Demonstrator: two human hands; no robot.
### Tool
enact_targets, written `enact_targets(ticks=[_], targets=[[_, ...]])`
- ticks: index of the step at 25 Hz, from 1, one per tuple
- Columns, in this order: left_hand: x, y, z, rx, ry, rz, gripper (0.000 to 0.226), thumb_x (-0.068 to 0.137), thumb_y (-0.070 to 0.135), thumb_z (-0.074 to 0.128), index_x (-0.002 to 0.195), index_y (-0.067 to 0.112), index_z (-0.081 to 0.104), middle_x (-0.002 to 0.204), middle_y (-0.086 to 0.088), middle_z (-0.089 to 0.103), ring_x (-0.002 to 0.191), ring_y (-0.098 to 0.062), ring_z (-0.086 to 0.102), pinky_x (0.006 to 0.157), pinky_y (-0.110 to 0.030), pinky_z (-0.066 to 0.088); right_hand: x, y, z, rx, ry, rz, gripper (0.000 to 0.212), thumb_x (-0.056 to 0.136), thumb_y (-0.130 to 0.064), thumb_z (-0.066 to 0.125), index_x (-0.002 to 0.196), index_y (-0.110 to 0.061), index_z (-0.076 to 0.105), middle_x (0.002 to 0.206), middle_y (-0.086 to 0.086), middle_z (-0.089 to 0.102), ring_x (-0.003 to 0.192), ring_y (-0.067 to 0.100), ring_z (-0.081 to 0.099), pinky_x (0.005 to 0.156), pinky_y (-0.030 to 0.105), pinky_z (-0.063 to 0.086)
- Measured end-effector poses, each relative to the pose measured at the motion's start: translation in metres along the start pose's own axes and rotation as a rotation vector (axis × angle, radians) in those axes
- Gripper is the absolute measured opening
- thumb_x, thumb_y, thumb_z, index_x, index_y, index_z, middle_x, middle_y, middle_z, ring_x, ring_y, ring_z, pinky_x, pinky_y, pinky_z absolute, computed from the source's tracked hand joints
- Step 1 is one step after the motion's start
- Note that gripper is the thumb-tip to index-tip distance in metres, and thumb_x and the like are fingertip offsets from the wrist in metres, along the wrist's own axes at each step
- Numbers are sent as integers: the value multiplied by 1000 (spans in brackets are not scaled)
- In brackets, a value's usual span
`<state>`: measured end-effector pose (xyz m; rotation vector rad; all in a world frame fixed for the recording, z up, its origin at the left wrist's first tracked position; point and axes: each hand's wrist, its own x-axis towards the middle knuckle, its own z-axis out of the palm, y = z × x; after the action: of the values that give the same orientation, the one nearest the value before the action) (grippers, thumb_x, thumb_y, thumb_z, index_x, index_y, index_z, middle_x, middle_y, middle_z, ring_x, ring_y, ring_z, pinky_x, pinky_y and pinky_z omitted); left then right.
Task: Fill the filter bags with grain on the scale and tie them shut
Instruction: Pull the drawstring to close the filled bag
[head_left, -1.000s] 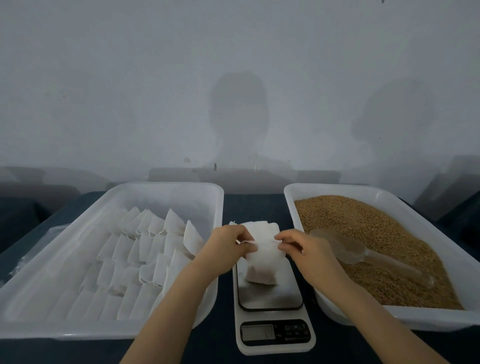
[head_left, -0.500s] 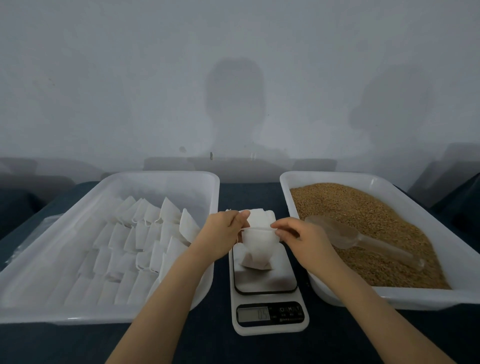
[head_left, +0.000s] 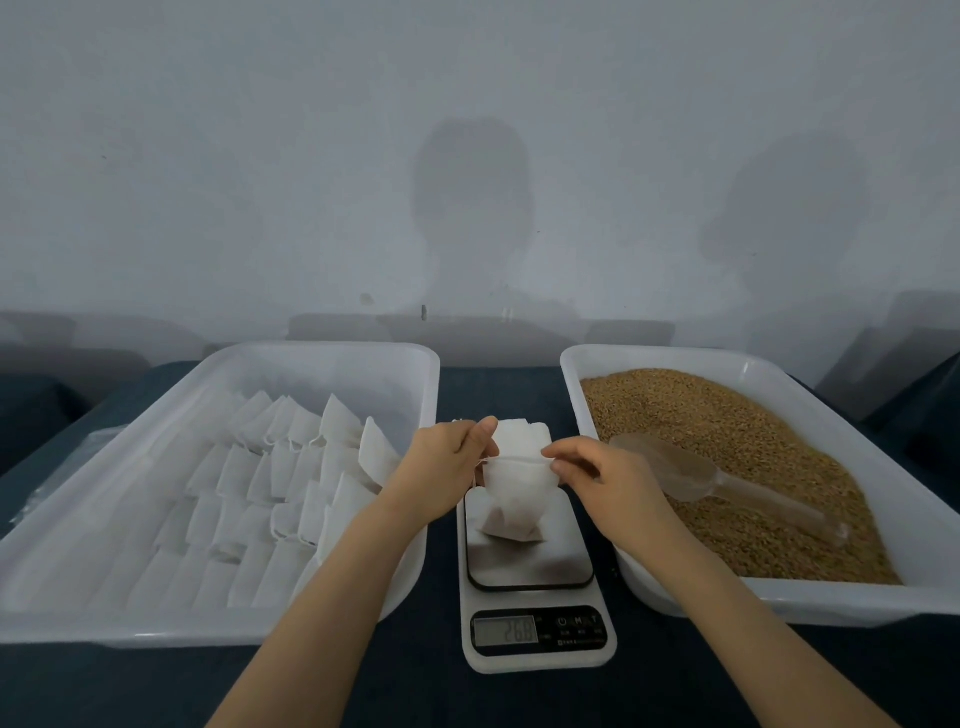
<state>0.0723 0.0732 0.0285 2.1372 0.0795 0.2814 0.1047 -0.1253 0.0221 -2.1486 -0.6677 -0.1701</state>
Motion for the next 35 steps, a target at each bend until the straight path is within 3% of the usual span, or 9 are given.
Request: enact_targets(ticks=[15,21,26,30,32,33,35], targets=[[1,0,-1,-3,-3,-5,42,100,44,35,86,17,63,80,5,62,70,-8,63,58,-6,48,1,1,1,24,-3,22,17,89,-17,62,101,-27,68,85,-23,62,87,-12,57,73,2,42],[-2,-2,-1,120,-71,88,30,90,55,51,92,26,60,80,9,65,72,-3,61,61,-8,43,-1,-1,1,45,-36,27,22,83,-16,69,95,-35,66,88,-17,62,86,-14,54,72,-1,39],[-4,2,-1,120,-133,75,55,69,71,47,103,29,57,90,10,65,79,-4,61,61,-8,43,0,-2,1,55,-43,28,19,83,-18,69,97,-32,68,89,-17,63,87,-13,55,73,0,40],[-6,2,-1,208,-247,40,64,66,71,65,116,31,57,103,16,63,93,-4,60,78,-18,47,0,-3,1,52,-71,-15,10,83,-17,69,89,-25,70,84,-14,66,81,-7,58,71,6,42],[-6,2,5,369,-259,54,46,69,63,71,106,37,60,99,20,61,91,-3,57,74,-20,44,-1,-5,0,67,-75,-48,9,83,-15,69,86,-23,71,82,-12,67,79,-4,59,71,8,44],[-6,3,8,420,-243,56,30,72,59,71,91,37,61,88,19,61,81,-3,55,67,-19,41,-2,-7,0,78,-78,-63,9,83,-14,69,85,-22,71,81,-13,67,79,-3,59,71,8,44],[-5,3,9,410,-215,58,30,79,49,69,65,30,50,66,12,52,62,-4,48,53,-17,33,-2,-9,-1,102,-50,-90,11,86,-13,65,86,-22,70,79,-14,67,77,-2,60,69,8,44]])
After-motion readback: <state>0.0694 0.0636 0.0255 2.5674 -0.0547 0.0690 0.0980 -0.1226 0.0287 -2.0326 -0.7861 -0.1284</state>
